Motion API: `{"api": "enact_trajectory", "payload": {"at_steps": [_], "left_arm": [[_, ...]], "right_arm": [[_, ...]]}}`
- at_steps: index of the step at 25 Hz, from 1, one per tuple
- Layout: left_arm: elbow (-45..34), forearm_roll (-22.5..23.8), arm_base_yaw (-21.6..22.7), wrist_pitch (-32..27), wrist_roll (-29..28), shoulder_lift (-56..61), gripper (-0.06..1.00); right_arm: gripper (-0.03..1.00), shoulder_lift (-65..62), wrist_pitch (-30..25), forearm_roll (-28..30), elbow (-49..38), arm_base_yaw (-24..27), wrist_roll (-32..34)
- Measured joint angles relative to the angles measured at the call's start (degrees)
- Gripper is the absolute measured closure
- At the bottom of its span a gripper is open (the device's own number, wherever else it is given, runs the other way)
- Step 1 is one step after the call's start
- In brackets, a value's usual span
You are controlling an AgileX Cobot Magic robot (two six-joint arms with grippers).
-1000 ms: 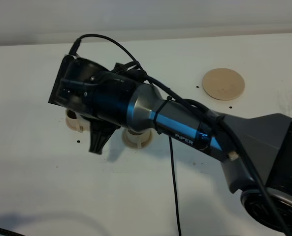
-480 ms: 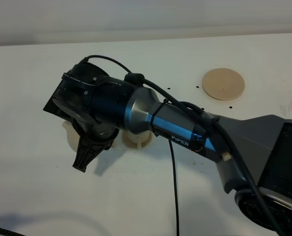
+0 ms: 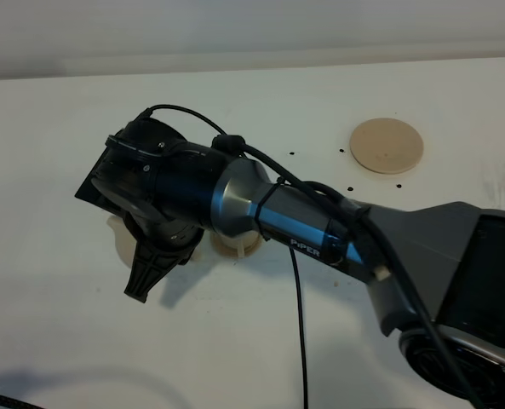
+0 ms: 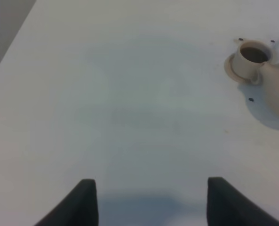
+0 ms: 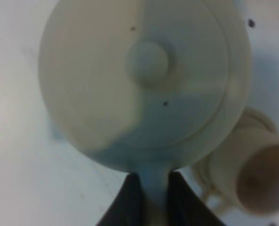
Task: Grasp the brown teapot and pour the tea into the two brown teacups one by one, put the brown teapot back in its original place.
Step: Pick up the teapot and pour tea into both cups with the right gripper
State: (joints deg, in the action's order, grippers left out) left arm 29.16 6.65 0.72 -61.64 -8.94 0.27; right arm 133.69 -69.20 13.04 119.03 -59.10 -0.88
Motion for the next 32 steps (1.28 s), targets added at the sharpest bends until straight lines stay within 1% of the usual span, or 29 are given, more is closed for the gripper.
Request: {"api": "enact_trajectory", "payload": {"at_steps": [4,8,11,14,17,21,28,32], "left_arm": [[0.0,0.0,0.0,0.0,0.0,0.0,0.46],[0.0,0.0,0.0,0.0,0.0,0.0,0.46],[0.0,0.0,0.0,0.0,0.0,0.0,0.46],[0.0,0.0,0.0,0.0,0.0,0.0,0.46],[0.0,0.0,0.0,0.0,0.0,0.0,0.46],[0.0,0.0,0.0,0.0,0.0,0.0,0.46],[0.0,0.0,0.0,0.0,0.0,0.0,0.46],[0.0,0.0,0.0,0.0,0.0,0.0,0.46]], "right_arm": [[0.88,-2.47,-1.05,2.77,0.0,0.0,-0.22],[0.88,-4.6,-1.14,3.95,-0.51,0.0,-0.22],[0.88,-7.48,-1.08,4.46,-4.12,0.0,-0.22],[0.88,-11.08,-0.94,4.58,-10.9,0.11,-0.22],[0.88,-15.42,1.68,5.69,-18.4,1.32,-0.1],[0.88,-20.79,6.18,9.81,-27.24,4.08,0.03],[0.88,-24.1,12.35,18.65,-37.58,7.35,0.03],[0.88,-24.1,18.0,22.35,-42.31,8.05,-0.29]]}}
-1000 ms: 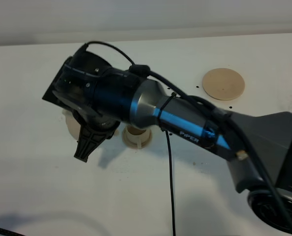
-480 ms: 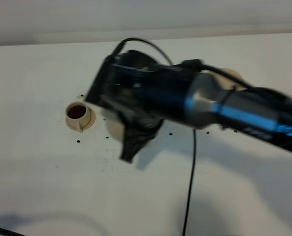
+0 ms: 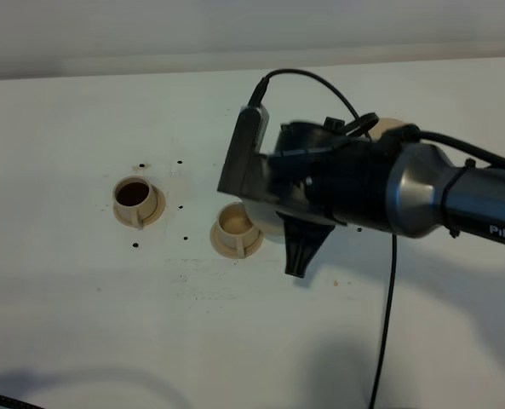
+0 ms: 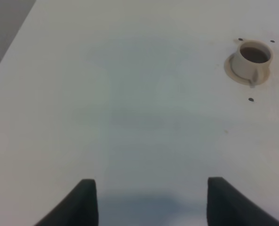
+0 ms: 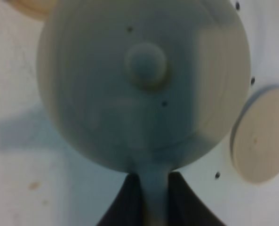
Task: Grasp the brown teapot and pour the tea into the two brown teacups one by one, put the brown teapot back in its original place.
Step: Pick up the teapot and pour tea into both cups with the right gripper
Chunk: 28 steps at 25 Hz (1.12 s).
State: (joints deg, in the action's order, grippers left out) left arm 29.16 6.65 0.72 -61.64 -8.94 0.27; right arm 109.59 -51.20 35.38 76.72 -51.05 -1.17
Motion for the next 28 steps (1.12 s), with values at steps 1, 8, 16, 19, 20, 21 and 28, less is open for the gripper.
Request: {"api": "enact_trajectory", "payload": {"at_steps": [1,8,16,19,20,21,28], "left_arm": [[0.0,0.0,0.0,0.0,0.0,0.0,0.46],[0.0,0.0,0.0,0.0,0.0,0.0,0.46],[0.0,0.0,0.0,0.0,0.0,0.0,0.46],[0.0,0.0,0.0,0.0,0.0,0.0,0.46],[0.0,0.0,0.0,0.0,0.0,0.0,0.46],[0.0,0.0,0.0,0.0,0.0,0.0,0.46],[0.0,0.0,0.0,0.0,0.0,0.0,0.46]], "right_arm": [[0.88,0.0,1.25,0.8,-0.93,0.11,-0.08],[0.88,0.0,5.98,7.05,-4.54,1.0,-0.19],[0.88,0.69,7.7,10.61,-4.97,1.3,-0.34],[0.88,2.06,7.55,11.0,-4.97,1.3,-0.85],[0.88,2.42,7.51,11.29,-4.97,1.3,-1.18],[0.88,2.73,7.45,11.34,-4.97,1.36,-1.54],[0.88,3.27,7.51,13.4,-4.97,1.48,-3.8]]}}
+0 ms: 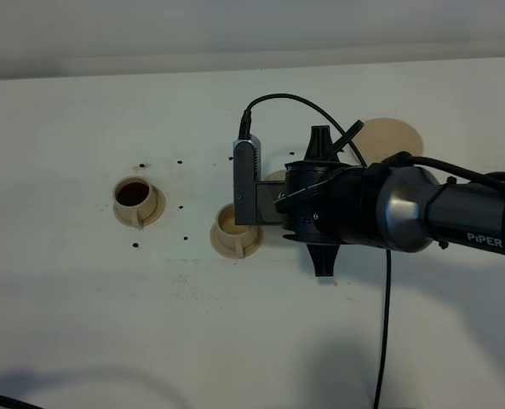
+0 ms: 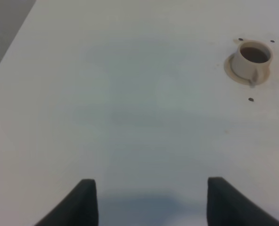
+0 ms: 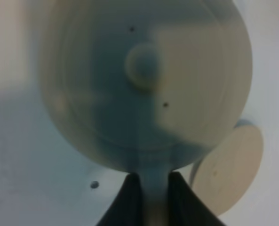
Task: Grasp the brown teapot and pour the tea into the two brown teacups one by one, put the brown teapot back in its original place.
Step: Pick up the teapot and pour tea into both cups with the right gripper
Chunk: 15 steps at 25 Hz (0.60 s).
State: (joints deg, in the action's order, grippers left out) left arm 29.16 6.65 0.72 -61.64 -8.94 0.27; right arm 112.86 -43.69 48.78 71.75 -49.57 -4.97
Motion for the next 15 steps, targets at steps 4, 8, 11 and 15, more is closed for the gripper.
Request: {"api": "enact_trajectory", "payload": {"at_steps": [4,8,11,15], "left_arm": [[0.0,0.0,0.0,0.0,0.0,0.0,0.46],[0.0,0.0,0.0,0.0,0.0,0.0,0.46],[0.0,0.0,0.0,0.0,0.0,0.0,0.46],[0.0,0.0,0.0,0.0,0.0,0.0,0.46]], "right_arm": [[0.88,0.23,0.0,0.91,0.0,0.0,-2.05],[0.88,0.23,-0.43,3.33,0.0,-0.61,-3.42],[0.88,0.23,-0.57,4.9,0.0,-0.95,-4.19],[0.88,0.23,-0.77,5.9,0.0,-1.01,-6.17]]}}
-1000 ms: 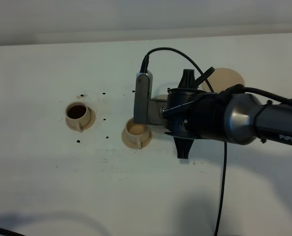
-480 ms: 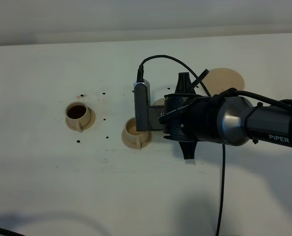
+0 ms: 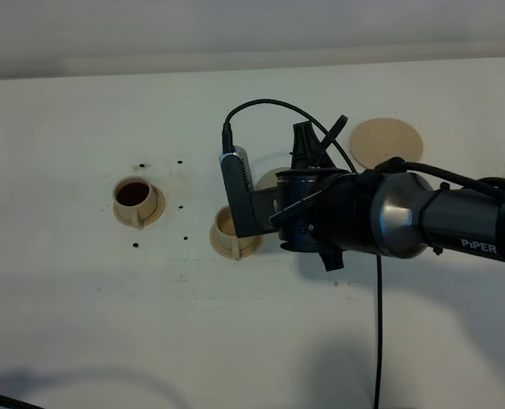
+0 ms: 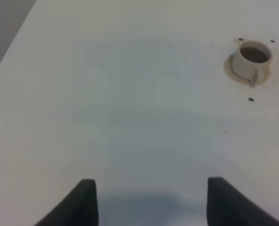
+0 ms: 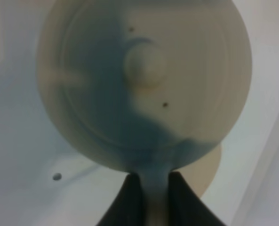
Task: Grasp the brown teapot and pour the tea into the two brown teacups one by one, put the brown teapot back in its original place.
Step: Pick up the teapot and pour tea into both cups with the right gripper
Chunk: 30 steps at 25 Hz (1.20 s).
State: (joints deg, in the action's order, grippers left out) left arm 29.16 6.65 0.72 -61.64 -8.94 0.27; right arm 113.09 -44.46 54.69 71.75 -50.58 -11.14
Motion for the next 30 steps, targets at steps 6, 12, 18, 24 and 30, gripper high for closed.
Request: {"api": "enact_trajectory", "payload": {"at_steps": [6,12,18,24,30], "left_arm": [[0.0,0.0,0.0,0.0,0.0,0.0,0.46],[0.0,0.0,0.0,0.0,0.0,0.0,0.46],[0.0,0.0,0.0,0.0,0.0,0.0,0.46],[0.0,0.0,0.0,0.0,0.0,0.0,0.46],[0.0,0.0,0.0,0.0,0.0,0.0,0.46]], "right_arm": [[0.88,0.02,-1.03,4.08,0.0,-0.98,-1.09],[0.88,0.02,-1.31,7.18,0.0,-2.13,-1.1],[0.88,0.07,-1.87,9.24,0.0,-2.7,-1.39],[0.88,0.07,-2.44,12.2,0.0,-3.37,-2.21],[0.88,0.07,-2.71,14.79,0.0,-3.37,-2.43]]}}
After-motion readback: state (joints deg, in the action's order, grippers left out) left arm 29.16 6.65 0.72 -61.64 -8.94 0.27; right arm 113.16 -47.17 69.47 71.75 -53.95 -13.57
